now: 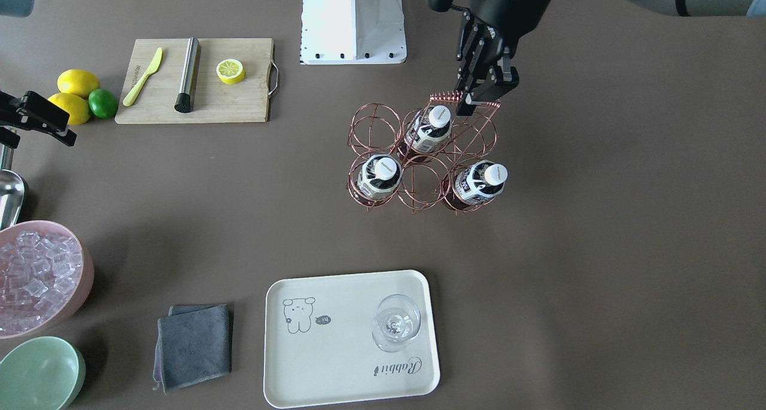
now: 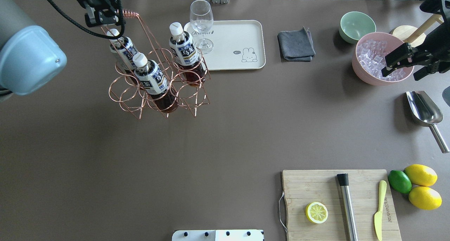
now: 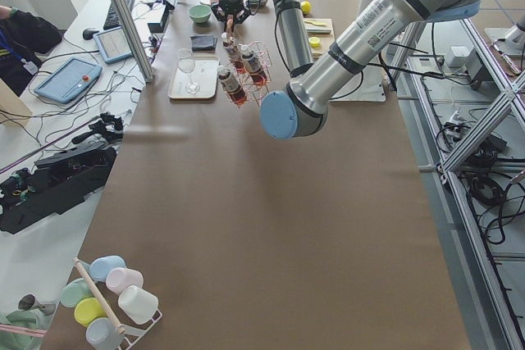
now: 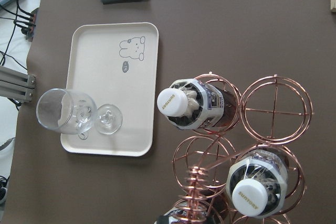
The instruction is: Take tea from basket to plate
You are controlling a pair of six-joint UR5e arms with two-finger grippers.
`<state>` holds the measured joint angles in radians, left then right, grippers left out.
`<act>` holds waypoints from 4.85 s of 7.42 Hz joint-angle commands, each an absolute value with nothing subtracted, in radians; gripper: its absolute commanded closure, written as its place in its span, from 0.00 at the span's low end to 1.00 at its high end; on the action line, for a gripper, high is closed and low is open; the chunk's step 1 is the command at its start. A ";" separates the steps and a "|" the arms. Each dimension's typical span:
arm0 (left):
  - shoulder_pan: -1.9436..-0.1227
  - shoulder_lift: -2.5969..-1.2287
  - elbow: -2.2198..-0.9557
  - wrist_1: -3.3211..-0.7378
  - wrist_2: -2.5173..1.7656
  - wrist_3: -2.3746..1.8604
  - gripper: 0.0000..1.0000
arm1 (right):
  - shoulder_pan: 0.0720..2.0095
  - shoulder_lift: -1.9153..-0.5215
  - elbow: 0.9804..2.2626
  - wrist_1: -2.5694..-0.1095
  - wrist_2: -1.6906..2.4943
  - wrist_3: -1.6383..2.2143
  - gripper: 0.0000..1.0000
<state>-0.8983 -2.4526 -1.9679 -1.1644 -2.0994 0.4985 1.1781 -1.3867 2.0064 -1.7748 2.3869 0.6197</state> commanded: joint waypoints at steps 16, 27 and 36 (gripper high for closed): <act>-0.709 -2.473 -1.913 -1.284 -2.072 0.295 1.00 | 1.019 -1.090 1.955 -1.779 2.420 1.102 0.01; -0.709 -2.477 -1.908 -1.285 -2.072 0.296 1.00 | 0.830 -0.693 1.542 -1.760 2.487 1.410 0.22; -0.709 -2.476 -1.907 -1.296 -2.072 0.291 1.00 | 0.818 -0.719 1.557 -1.736 2.494 1.420 1.00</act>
<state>-0.7087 -2.4768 -1.9074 -1.2962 -2.0724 0.2923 0.8111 -0.7151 1.5494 -1.7287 2.4913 1.4205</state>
